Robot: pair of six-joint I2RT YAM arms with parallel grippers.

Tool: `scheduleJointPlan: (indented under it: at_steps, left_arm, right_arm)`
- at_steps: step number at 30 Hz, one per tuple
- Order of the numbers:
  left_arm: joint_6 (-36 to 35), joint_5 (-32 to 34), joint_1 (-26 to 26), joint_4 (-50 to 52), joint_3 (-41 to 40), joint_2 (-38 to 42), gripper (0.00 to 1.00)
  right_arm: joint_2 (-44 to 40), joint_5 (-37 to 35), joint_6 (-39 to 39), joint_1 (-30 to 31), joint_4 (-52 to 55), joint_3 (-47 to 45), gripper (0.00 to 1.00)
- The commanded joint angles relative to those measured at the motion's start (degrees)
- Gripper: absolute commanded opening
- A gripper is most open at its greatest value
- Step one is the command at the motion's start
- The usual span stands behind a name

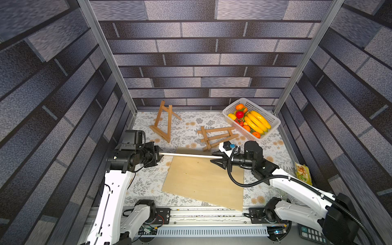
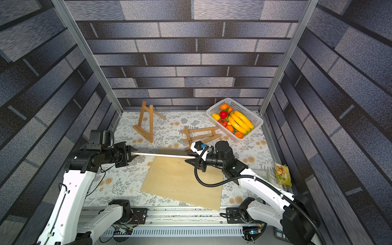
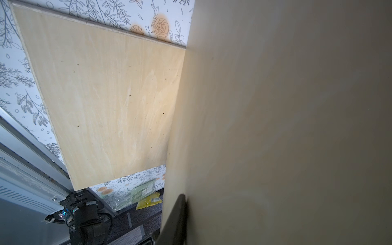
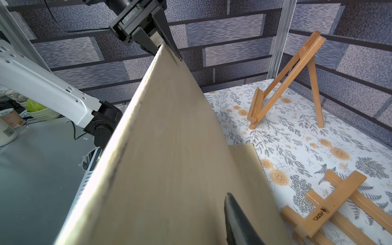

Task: Assemble the easel
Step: Place the drawing board on the easel.

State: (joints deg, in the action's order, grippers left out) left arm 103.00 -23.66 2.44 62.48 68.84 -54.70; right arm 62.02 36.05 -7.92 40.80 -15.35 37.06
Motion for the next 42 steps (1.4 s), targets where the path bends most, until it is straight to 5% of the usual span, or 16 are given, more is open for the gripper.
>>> scheduleJointPlan:
  at_steps: [1, 3, 8, 10, 13, 19, 27, 30, 33, 39, 42]
  left_arm:
    - [5.63, -9.26, 1.39, -6.57, -2.25, -0.11, 0.18]
    - [5.62, -9.88, 0.61, -6.61, -2.74, 0.28, 0.18]
    - [4.92, -11.52, -1.77, -6.36, -2.03, 0.69, 0.35]
    - [2.93, -12.57, -3.54, -5.18, -0.96, 0.39, 0.54]
    - [-2.03, -14.31, -6.43, -2.56, 2.01, -0.94, 1.00]
    - [-18.71, -13.88, -9.98, 5.87, 13.78, -6.02, 1.00]
    - [-37.63, -2.05, -9.69, 22.03, 31.20, -9.26, 1.00]
    - [-45.75, 4.13, -3.97, 29.61, 39.65, -12.93, 1.00]
    - [-50.42, 19.38, 9.13, 39.84, 54.44, -19.62, 1.00]
    - [-58.28, 33.73, 30.75, 41.24, 67.46, -27.95, 1.00]
    - [-57.40, 34.69, 32.47, 41.28, 68.33, -30.83, 1.00]
  right_arm:
    - [1.45, 9.04, 7.25, 4.46, -6.85, 3.38, 0.27]
    - [2.10, 8.68, 7.12, 4.86, -7.19, 3.51, 0.01]
    - [1.29, 7.87, 7.16, 5.08, -6.89, 2.87, 0.00]
    - [0.34, 7.63, 7.05, 5.04, -5.77, 2.63, 0.00]
    - [-0.66, 6.98, 7.08, 5.06, -4.00, 2.39, 0.00]
    - [-1.33, 4.72, 8.20, 5.03, -1.70, 2.89, 0.00]
    - [-3.30, 1.14, 4.79, 5.06, 2.30, 3.68, 0.00]
    - [-4.75, -0.88, 0.53, 5.08, 5.72, 4.19, 0.00]
    - [-4.99, -1.19, -2.63, 5.01, 9.83, 5.12, 0.00]
    - [-5.80, -0.44, -2.98, 5.00, 10.28, 4.44, 0.00]
    - [-6.36, -0.86, -5.52, 5.00, 13.74, 4.99, 0.00]
